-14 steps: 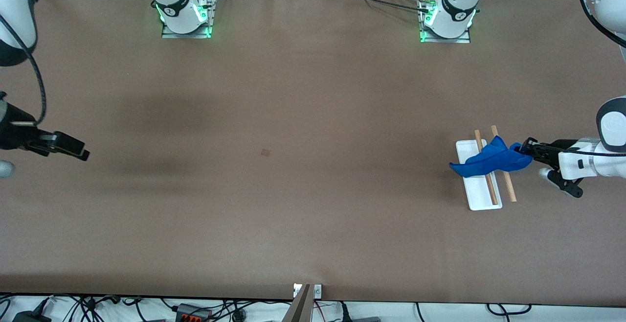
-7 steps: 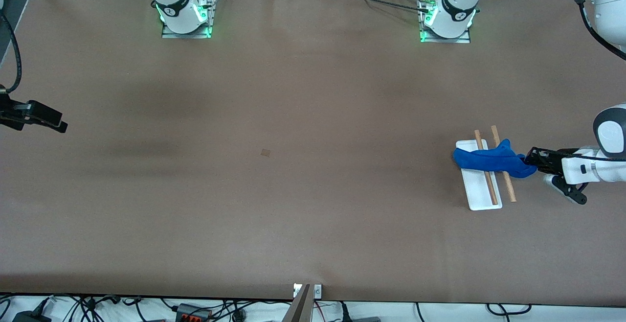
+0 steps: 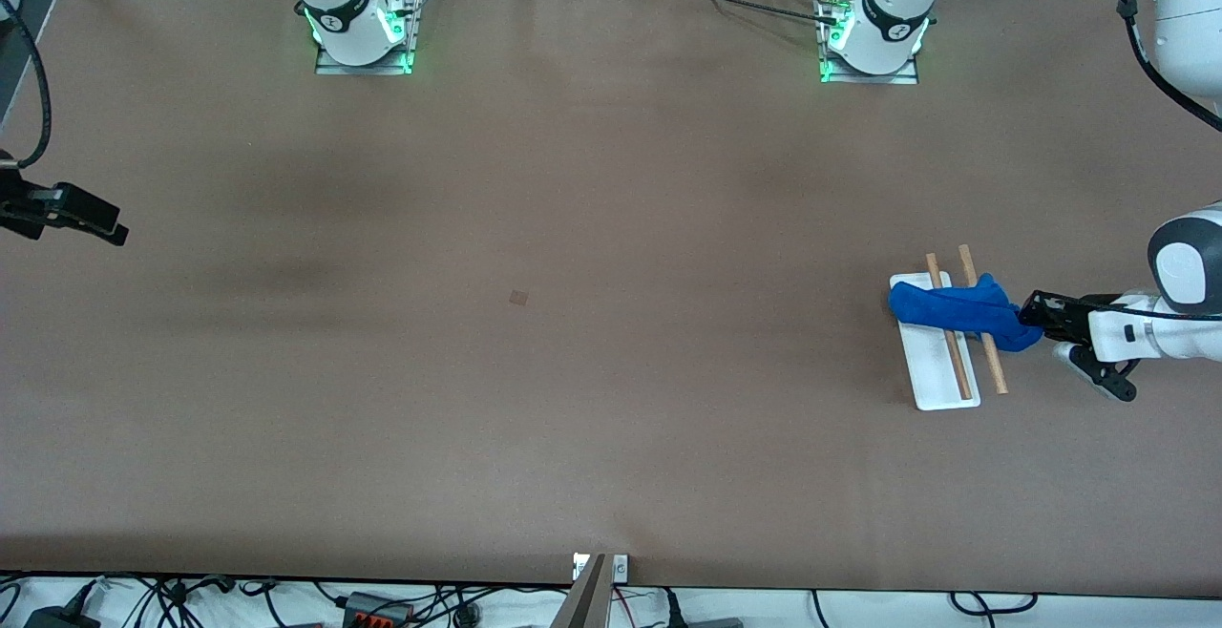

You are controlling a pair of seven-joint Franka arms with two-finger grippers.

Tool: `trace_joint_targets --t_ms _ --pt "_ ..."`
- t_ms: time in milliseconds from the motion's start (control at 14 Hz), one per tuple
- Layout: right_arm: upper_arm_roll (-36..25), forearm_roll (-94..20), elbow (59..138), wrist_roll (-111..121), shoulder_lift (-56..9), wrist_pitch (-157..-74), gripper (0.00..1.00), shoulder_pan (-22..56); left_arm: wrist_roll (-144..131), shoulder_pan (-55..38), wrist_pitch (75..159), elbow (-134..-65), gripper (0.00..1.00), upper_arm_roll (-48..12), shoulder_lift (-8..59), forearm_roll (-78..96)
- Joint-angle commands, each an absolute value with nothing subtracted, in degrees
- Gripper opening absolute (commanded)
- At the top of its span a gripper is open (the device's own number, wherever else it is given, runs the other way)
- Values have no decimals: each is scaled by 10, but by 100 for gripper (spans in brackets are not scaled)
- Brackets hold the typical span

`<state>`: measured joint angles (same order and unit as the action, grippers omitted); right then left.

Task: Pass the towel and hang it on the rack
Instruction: 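Drape the towel over the wooden dowels with the left gripper, then open the left gripper and release the towel onto the dowels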

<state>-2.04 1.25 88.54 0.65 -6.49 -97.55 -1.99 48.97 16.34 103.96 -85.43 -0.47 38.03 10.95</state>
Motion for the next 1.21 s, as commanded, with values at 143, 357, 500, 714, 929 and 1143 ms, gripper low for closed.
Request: trace_joint_targets --t_ms 143,357,500,714,929,1143 --pt "-17 24 1003 14 7 -1035 100 -18 503 173 1034 -841 100 -9 385 100" --pt "-17 23 999 14 7 -1032 100 -19 503 176 1032 -839 100 -11 381 99" --pt "-17 18 997 13 6 -1028 100 -20 502 177 1029 -839 100 -14 380 99" --pt "-16 18 990 12 6 -1027 100 -19 510 182 996 -834 100 -14 377 102" --pt "-15 20 990 14 7 -1025 100 -18 526 195 956 -802 100 -16 377 102" --pt "-15 20 989 15 9 -1015 100 -18 526 196 941 -800 100 -17 376 102"
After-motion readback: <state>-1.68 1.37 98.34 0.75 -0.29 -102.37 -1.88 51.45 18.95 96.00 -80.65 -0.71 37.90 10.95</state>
